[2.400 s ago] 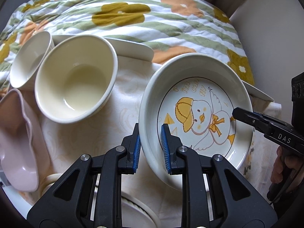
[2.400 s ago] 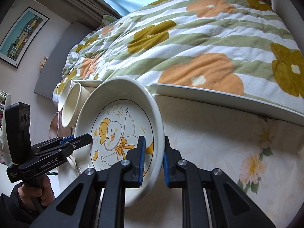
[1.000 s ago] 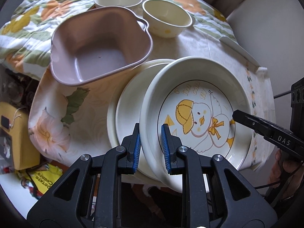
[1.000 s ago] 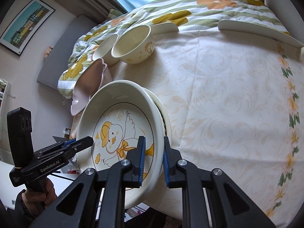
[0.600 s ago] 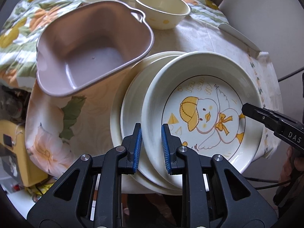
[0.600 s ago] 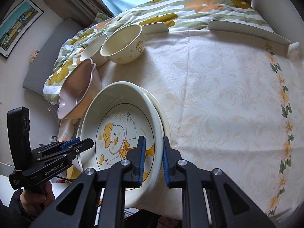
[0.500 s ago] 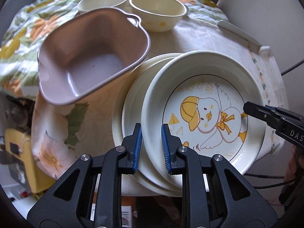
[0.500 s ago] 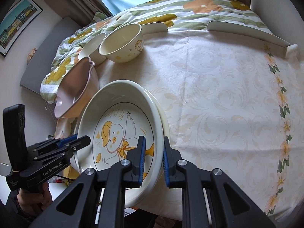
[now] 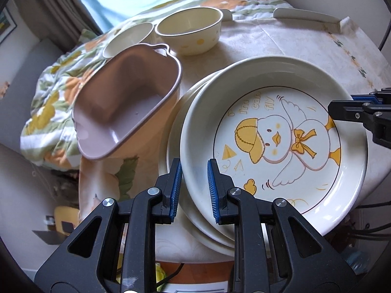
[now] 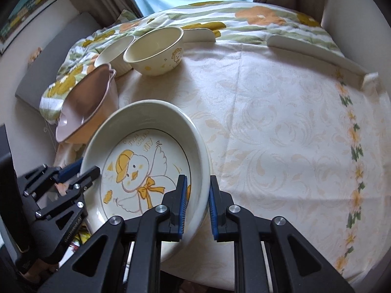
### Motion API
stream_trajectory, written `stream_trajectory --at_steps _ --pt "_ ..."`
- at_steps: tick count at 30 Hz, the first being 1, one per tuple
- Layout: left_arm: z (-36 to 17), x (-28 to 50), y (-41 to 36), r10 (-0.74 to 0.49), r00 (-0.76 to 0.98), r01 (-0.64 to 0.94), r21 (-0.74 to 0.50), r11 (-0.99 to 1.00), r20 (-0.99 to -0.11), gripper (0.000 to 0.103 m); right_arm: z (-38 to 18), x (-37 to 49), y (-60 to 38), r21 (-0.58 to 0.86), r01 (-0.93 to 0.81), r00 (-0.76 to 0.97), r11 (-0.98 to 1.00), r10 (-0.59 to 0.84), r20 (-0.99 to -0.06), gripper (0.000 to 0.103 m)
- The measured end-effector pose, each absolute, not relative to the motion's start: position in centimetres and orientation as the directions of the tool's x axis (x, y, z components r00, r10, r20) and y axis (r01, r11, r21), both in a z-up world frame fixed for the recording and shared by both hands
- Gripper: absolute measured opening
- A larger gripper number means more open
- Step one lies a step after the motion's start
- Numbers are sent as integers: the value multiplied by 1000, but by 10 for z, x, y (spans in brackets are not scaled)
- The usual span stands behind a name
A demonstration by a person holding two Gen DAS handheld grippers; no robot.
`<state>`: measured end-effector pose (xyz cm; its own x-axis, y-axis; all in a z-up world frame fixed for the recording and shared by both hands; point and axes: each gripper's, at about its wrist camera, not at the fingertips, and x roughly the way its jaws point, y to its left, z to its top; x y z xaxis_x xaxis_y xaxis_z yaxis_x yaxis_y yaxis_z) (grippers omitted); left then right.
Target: Organize plates and bowls
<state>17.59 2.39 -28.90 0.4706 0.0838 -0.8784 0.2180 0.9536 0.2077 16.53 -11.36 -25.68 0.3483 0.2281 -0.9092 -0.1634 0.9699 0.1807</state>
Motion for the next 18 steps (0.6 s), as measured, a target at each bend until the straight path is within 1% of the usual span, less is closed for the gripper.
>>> stream_trajectory --at_steps 7,14,18 --pt "-289 173 19 125 490 221 262 939 -863 18 -259 165 -112 154 -180 360 972 211 -909 15" --pt "-289 168 13 191 518 226 349 909 -833 18 -260 165 -109 147 -190 363 971 208 -908 15" --pt "-288 168 15 191 517 219 344 913 -834 18 -259 164 -107 141 -202 365 969 208 -907 15"
